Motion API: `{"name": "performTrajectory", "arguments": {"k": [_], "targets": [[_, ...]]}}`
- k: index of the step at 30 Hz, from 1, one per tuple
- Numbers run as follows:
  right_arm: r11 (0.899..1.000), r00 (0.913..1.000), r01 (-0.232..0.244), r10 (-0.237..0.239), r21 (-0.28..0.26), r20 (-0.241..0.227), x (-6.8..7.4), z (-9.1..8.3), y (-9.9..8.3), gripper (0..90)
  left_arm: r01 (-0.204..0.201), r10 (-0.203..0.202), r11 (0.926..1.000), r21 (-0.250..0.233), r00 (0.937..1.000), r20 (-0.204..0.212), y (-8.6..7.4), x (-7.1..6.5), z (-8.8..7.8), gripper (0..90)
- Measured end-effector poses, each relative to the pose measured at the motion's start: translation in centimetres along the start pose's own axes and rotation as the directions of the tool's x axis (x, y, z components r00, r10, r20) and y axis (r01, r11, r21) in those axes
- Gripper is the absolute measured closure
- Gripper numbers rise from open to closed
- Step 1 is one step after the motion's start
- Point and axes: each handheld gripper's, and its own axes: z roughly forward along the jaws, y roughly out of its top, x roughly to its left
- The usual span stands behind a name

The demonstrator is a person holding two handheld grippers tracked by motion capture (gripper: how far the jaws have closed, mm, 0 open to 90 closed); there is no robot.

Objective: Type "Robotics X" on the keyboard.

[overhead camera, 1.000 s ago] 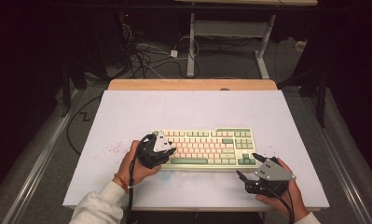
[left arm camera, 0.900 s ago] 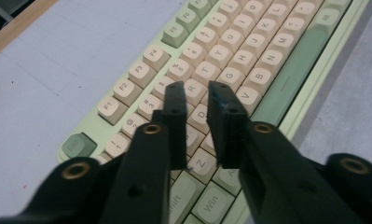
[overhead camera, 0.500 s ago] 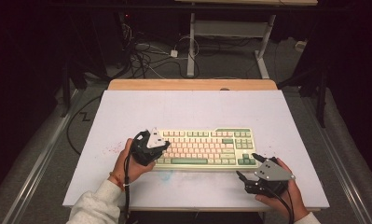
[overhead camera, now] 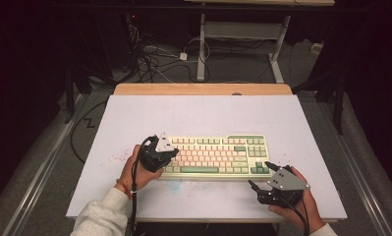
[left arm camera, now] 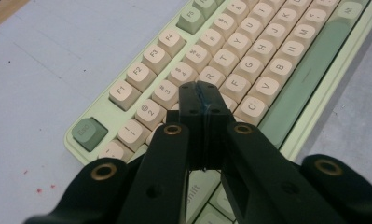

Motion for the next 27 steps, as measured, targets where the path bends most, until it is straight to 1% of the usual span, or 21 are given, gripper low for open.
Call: {"name": "performTrajectory", "arguments": {"k": [7, 13, 15, 23, 24, 25, 26, 27], "targets": [[1.000, 1.0000, 0.001, -0.001, 0.004, -0.004, 0.1, 0.1, 0.0, 23.2, -0.018, 0.018, 0.9990, 0.041, 0.9997, 0.017, 0.3, -0.5, 1.5, 87.3], [1.000, 1.0000, 0.004, -0.004, 0.005, -0.008, 0.1, 0.1, 0.0, 23.3, -0.016, 0.016, 0.9976, 0.067, 0.9998, 0.010, 0.3, -0.4, 2.3, 87.2], [1.000, 0.9999, 0.006, -0.006, 0.005, -0.010, 0.1, 0.1, 0.0, 23.2, -0.016, 0.015, 0.9971, 0.075, 0.9998, 0.009, 0.2, -0.3, 2.4, 87.2], [1.000, 0.9999, 0.008, -0.007, 0.007, -0.009, 0.1, 0.1, -0.1, 23.3, -0.017, 0.017, 0.9970, 0.075, 0.9998, 0.002, 0.2, -0.4, 2.4, 87.2], [1.000, 0.9999, 0.007, -0.007, 0.008, -0.009, 0.2, 0.1, -0.1, 23.2, -0.019, 0.019, 0.9968, 0.077, 0.9998, 0.003, 0.2, -0.4, 2.5, 87.2], [1.000, 0.9999, 0.009, -0.009, 0.009, -0.009, 0.2, 0.1, -0.1, 23.2, -0.023, 0.022, 0.9956, 0.091, 0.9997, 0.009, 0.2, -0.4, 2.6, 87.2], [1.000, 0.9999, 0.010, -0.010, 0.011, -0.011, 0.1, 0.1, -0.1, 23.3, -0.030, 0.030, 0.9959, 0.086, 0.9995, -0.001, 0.1, -0.5, 2.8, 87.3], [1.000, 0.9999, 0.010, -0.010, 0.014, -0.012, 0.2, 0.2, -0.1, 23.3, -0.026, 0.026, 0.9960, 0.085, 0.9996, -0.003, 0.1, -0.5, 2.8, 87.3]]}}
